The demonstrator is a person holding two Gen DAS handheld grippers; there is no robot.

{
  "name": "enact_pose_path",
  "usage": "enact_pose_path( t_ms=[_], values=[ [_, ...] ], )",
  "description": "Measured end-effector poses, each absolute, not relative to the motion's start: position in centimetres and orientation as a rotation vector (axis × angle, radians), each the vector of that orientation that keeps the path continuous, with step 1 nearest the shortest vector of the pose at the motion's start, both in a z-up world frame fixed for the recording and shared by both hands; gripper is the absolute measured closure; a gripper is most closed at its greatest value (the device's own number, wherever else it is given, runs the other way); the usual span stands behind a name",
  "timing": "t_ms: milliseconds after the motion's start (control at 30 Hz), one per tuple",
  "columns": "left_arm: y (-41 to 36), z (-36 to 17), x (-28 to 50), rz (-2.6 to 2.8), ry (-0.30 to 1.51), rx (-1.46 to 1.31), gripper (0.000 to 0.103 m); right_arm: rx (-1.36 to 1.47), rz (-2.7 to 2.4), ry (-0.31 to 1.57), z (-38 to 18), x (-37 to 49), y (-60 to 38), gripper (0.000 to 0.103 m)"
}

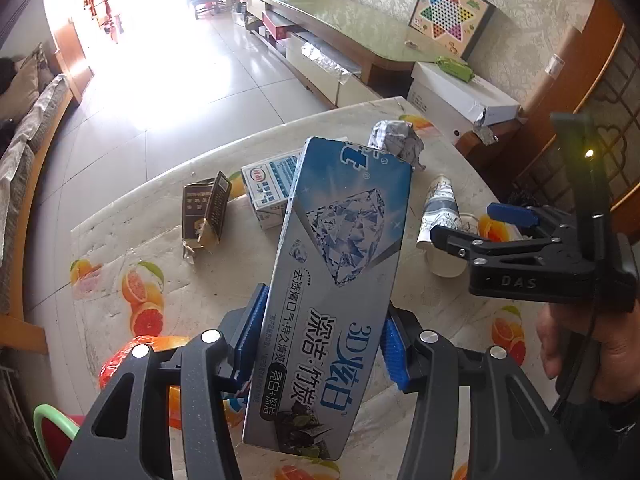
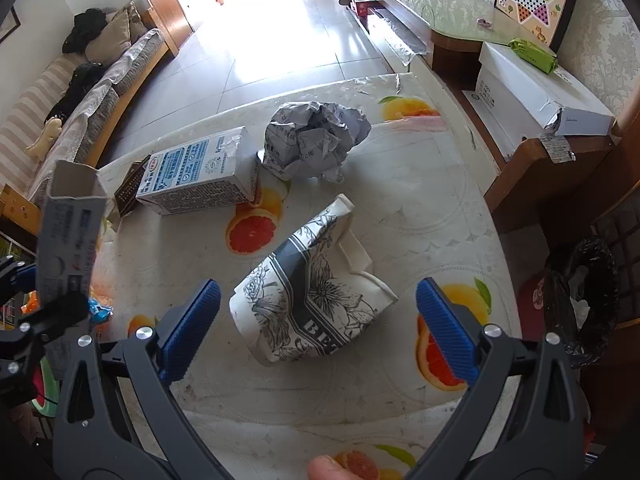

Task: Collect trash
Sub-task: 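Grasp the patterned paper cup with the right tool while the left tool holds the toothpaste box, then carry the toothpaste box and paper cup toward the bucket with both tools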

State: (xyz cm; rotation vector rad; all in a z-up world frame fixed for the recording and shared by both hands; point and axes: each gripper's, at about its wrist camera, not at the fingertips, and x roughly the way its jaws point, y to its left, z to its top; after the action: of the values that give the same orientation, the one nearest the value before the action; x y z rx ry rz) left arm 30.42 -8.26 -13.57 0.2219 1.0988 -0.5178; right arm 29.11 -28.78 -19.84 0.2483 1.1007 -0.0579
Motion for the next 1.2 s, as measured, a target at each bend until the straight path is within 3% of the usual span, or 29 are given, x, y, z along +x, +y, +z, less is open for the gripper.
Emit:
enact_pose_path(
  t_ms=[100, 433, 933, 1200],
  values=[
    [-7.5, -12.7, 31.1, -0.511, 1.084, 0.183, 0.054, 0.252, -0.055, 1.137, -21.2, 29.8, -28.6, 0.016],
    [-7.3, -10.7, 29.1, -0.523, 1.039, 0.117, 0.054, 0.252, -0.050, 1.111, -20.4, 27.9, -28.5, 0.018],
    [-5.8, -5.4, 21.2, -0.473, 0.907, 0.066, 0.054, 0.133, -0.010, 0.889, -8.3, 17.0, -27.4, 0.018],
    [-0.8, -3.4, 16.8, -0.370, 0.856, 0.009, 0.054, 0.084, 0.096, 0.849, -5.4, 13.9, -22.2, 0.018]
  ],
)
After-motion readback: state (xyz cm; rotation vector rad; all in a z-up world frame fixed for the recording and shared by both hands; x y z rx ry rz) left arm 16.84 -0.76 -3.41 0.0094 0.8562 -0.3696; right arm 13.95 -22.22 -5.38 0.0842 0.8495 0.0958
